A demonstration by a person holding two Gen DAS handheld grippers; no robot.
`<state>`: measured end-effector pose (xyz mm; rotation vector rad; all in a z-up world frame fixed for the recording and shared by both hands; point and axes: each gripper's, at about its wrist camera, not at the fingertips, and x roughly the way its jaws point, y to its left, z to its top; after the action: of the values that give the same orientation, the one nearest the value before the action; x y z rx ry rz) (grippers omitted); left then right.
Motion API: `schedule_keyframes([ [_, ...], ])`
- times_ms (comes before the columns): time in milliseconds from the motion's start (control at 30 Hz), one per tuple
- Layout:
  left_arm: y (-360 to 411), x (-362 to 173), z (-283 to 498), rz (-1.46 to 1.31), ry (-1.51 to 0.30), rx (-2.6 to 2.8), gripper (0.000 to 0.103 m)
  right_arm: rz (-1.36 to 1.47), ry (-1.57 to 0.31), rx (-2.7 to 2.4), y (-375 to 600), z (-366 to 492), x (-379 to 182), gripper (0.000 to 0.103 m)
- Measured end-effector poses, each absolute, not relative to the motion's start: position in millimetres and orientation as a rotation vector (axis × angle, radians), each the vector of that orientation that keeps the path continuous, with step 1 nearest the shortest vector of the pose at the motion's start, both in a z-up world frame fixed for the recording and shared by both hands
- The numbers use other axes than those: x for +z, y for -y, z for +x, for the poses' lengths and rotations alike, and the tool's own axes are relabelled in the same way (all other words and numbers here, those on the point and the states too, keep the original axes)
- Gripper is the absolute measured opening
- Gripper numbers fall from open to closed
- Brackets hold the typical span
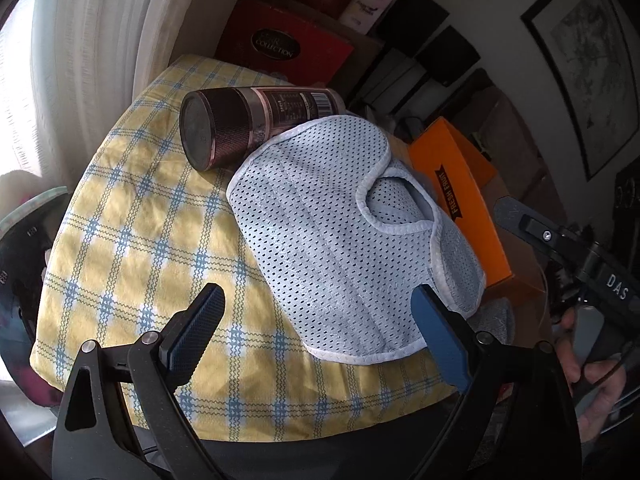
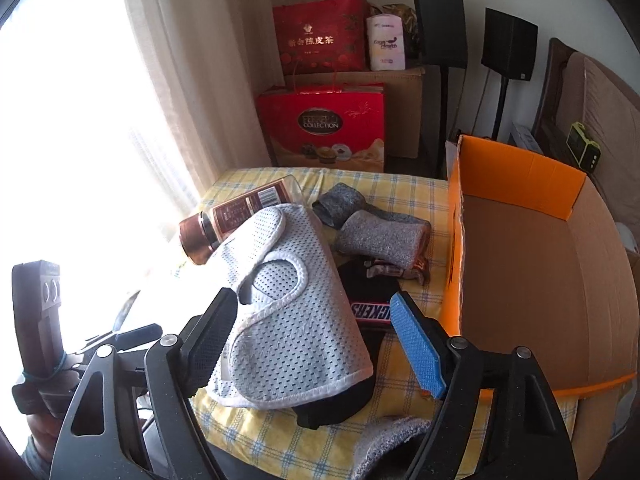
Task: Organize objects
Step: 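Reach the right gripper to the white mesh harness and close on it, then lift the white mesh harness with the right gripper over the orange box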
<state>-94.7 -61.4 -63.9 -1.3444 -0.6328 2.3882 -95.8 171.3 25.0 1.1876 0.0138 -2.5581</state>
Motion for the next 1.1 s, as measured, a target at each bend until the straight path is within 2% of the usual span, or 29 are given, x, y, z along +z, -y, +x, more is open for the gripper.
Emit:
schedule_keyframes([
  [367,58,-84,-117,-1.418,0.727,2.289,0.093,1.415,-0.044,-2.426,-159,-149,-14,0.076],
  [433,57,-87,-119,-1.427,0.745,2.269,0.089,1.441,-0.02,-2.403,-160,-155,-20,0.074],
  [467,56,-89,-120,-1.432,0.752,2.257,0.081,1.451,-0.005,-2.388,-160,-157,-22,0.068],
  [500,56,-91,-121,-1.436,0.76,2.237,0.073,1.461,0.008,-2.369,-160,-159,-24,0.056],
  [567,55,-90,-121,-1.441,0.76,2.233,0.068,1.48,0.044,-2.338,-160,-161,-28,0.048],
  [600,55,-88,-121,-1.438,0.75,2.238,0.06,1.478,0.053,-2.336,-160,-161,-28,0.042],
  [633,54,-86,-120,-1.434,0.739,2.245,0.058,1.469,0.052,-2.342,-159,-160,-27,0.039],
  [700,55,-80,-118,-1.424,0.711,2.265,0.039,1.451,0.06,-2.348,-159,-158,-24,0.034],
  [733,55,-76,-116,-1.417,0.698,2.273,0.036,1.441,0.067,-2.349,-159,-156,-21,0.033],
  [800,57,-69,-113,-1.409,0.681,2.29,0.019,1.415,0.061,-2.357,-155,-152,-16,0.027],
  [833,58,-66,-110,-1.398,0.683,2.292,0.019,1.402,0.063,-2.366,-154,-150,-13,0.026],
  [900,60,-55,-105,-1.37,0.673,2.308,0.011,1.376,0.095,-2.377,-155,-146,-5,0.021],
  [1100,60,-8,-93,-1.232,0.631,2.332,0.007,1.282,0.111,-2.422,-158,-135,27,0.017],
])
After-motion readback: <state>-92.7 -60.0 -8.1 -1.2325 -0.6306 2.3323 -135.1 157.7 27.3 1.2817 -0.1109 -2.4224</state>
